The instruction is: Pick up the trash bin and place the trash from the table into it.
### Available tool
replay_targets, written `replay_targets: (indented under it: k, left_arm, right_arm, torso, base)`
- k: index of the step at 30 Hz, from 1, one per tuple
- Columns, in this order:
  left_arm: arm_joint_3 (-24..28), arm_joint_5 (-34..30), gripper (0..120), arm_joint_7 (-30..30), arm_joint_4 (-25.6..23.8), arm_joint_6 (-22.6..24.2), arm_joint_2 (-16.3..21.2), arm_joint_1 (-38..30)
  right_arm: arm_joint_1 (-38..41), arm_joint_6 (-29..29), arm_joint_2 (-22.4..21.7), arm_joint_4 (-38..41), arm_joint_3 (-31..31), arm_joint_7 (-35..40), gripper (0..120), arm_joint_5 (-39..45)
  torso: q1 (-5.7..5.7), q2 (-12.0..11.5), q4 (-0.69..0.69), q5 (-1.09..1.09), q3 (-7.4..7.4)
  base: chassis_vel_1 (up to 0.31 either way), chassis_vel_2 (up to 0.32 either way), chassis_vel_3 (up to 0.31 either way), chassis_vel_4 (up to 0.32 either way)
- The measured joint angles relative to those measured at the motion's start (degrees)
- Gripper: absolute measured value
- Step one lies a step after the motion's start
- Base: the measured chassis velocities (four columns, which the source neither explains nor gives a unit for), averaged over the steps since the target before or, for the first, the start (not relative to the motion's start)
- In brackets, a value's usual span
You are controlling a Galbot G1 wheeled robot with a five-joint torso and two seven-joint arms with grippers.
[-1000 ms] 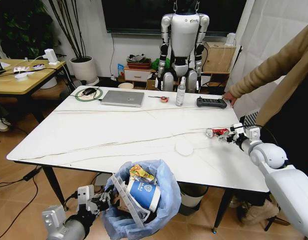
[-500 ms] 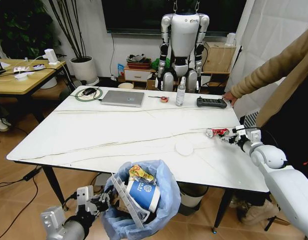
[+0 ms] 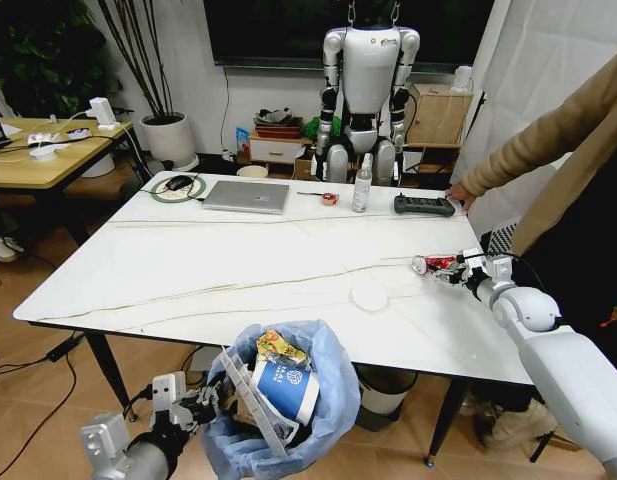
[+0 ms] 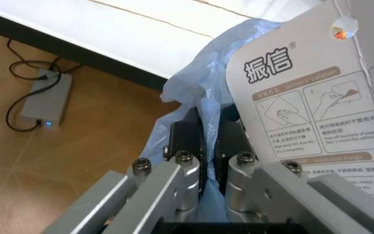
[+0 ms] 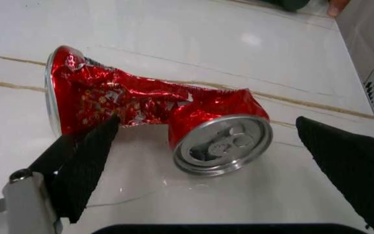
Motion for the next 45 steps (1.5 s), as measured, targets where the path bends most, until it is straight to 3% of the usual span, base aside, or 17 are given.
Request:
replay_targets:
  k: [28, 45]
  left_arm:
    - [-0.3, -0.2, 0, -0.1, 0.0, 0.0, 0.1, 0.1]
    - [-0.3, -0.4, 0, -0.1, 0.0, 0.1, 0.2, -0.1]
  right_arm:
    - [0.8, -0.3, 1.3, -0.1, -1.5, 0.1, 100, 0.2]
    - [1.1, -0.1, 1.2, -0.9, -1.4, -0.1, 45, 0.2]
  torso:
    - [0.00, 0.0, 0.00, 0.02, 0.00]
    - [0.00, 0.0, 0.00, 0.00, 0.00]
  base:
    - [0.000, 0.000, 0.000, 0.000]
    - [0.000, 0.000, 0.000, 0.000]
